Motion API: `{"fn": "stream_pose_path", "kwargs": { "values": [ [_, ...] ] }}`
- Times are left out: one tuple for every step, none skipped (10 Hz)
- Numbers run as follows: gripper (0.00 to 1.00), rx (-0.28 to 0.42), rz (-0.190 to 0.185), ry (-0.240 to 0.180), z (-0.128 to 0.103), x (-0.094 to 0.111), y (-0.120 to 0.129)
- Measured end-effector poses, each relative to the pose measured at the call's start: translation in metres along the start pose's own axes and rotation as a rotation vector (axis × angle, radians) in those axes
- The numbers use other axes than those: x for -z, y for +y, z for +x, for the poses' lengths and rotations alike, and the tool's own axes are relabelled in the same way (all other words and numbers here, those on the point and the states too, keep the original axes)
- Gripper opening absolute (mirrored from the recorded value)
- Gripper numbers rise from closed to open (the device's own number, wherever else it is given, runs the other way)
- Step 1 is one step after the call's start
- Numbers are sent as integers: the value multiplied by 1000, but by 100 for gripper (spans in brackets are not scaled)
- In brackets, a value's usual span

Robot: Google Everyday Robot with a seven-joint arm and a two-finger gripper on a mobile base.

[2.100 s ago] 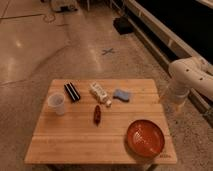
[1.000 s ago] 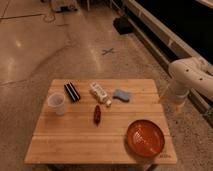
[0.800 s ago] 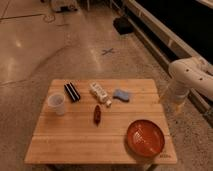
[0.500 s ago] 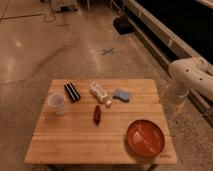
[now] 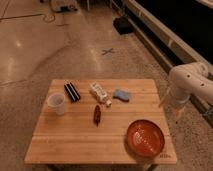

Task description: Drag the ceramic bowl in a circle

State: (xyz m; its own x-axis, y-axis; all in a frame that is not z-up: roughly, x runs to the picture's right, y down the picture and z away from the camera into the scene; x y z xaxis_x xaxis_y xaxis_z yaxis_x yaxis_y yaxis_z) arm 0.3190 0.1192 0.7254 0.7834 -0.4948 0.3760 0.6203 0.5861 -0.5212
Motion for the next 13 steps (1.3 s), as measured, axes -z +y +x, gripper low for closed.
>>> {"fn": "stream_pose_path", "kwargs": {
  "values": [
    [62,2,-2,-1,-3,-4,7],
    [62,3,-5,-3,-5,-7,13],
    [62,8,-3,-1,-6,-9,13],
    [62,15,-2,-3,-9,-12,11],
    [62,25,0,-6,-12,-17,14],
    [62,29,-4,-8,-16,-21,22],
    [62,30,-7,-8,-18,-24,27],
    [62,34,-5,-7,-21,-24,27],
    [62,41,-6,-7,-22,-24,24],
    [62,51,-10,-10,-25,-29,27],
    [62,62,-14,-9,-29,-41,35],
    [62,70,-17,-11,-33,-52,38],
    [62,82,-19,-12,-35,-56,36]
  ]
}}
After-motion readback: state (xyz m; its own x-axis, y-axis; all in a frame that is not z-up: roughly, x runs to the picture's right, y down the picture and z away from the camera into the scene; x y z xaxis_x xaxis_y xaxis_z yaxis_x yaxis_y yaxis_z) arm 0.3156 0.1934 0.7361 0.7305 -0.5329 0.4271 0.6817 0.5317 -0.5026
